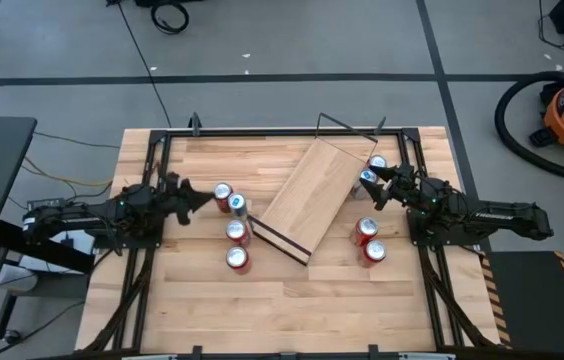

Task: Place canned beverage on shelf
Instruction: Put the right blue soda can on the shelf

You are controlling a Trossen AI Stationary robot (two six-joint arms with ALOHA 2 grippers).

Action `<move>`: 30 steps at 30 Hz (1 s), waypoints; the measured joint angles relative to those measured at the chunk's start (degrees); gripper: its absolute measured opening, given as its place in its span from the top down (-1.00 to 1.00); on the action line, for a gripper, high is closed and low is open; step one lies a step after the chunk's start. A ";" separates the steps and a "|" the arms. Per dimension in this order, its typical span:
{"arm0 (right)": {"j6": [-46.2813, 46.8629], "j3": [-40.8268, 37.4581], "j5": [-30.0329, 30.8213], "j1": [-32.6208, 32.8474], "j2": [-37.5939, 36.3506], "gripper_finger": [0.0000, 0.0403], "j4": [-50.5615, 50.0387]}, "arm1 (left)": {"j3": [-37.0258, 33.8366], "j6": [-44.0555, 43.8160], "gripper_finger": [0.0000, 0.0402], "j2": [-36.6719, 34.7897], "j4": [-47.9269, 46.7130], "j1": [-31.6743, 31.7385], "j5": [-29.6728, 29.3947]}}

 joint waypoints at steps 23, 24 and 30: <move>2.54 0.00 0.71 0.00 0.00 -0.73 8.41 | -0.01 -16.99 0.94 0.27 12.65 1.45 -16.08; 3.30 0.00 0.78 0.00 0.00 -0.73 10.71 | -0.01 -18.12 0.94 0.27 13.87 1.45 -16.08; 4.63 0.00 4.35 0.00 0.00 -0.73 22.98 | -0.01 -24.13 0.94 0.27 15.25 1.38 -16.04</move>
